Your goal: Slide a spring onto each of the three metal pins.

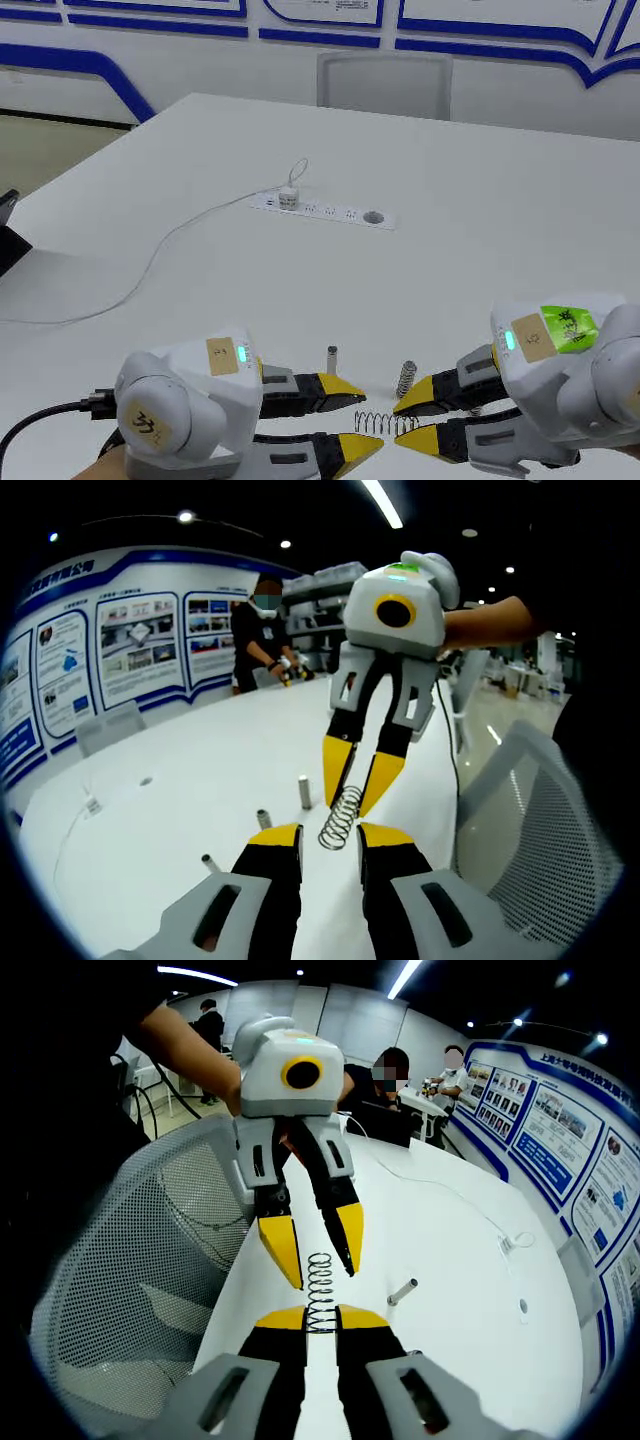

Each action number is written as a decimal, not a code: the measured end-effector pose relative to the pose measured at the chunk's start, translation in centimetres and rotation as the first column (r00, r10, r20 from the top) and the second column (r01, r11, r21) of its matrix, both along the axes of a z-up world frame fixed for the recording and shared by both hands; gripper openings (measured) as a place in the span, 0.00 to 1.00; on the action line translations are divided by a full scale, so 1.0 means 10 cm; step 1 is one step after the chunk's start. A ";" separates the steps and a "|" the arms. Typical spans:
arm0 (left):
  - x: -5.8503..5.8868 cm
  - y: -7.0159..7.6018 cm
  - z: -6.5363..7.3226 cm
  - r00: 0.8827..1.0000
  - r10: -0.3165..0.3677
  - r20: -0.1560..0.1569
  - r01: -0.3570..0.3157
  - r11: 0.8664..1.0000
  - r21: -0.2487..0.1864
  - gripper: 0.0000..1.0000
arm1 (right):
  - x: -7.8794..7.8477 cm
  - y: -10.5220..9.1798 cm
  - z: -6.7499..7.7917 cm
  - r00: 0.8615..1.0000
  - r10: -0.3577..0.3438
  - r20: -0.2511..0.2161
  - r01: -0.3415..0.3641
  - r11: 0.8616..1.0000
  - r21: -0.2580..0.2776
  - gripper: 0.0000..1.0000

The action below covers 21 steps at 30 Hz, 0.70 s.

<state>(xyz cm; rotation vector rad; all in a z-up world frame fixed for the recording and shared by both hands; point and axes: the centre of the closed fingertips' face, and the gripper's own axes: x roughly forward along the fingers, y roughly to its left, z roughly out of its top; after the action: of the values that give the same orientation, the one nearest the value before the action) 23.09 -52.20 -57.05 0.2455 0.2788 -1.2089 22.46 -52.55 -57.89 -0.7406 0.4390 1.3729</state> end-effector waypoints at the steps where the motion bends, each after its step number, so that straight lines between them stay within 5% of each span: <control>1: -0.01 -0.01 0.00 1.000 -0.006 -0.005 0.006 1.000 -0.003 0.22 | -0.01 0.00 0.00 1.000 0.002 0.000 -0.002 1.000 0.001 0.11; 9: -0.07 -0.07 -0.03 0.999 -0.047 -0.009 0.048 0.998 0.028 0.14 | -0.05 0.02 0.00 1.000 0.026 0.001 -0.026 1.000 0.000 0.11; 17: -0.11 -0.11 -0.02 0.993 -0.098 0.066 0.094 0.994 0.063 0.11 | -0.07 -0.02 0.01 0.999 0.044 0.015 -0.044 0.999 -0.007 0.11; 21: -0.12 -0.13 -0.04 0.991 -0.112 0.077 0.106 0.991 0.083 0.10 | -0.07 -0.03 -0.01 0.999 0.045 0.023 -0.045 0.999 -0.016 0.11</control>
<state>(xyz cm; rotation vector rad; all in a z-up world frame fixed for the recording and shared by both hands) 21.89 -53.50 -57.40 0.3816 0.2440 -1.2940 21.76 -52.83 -57.98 -0.7831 0.4170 1.4028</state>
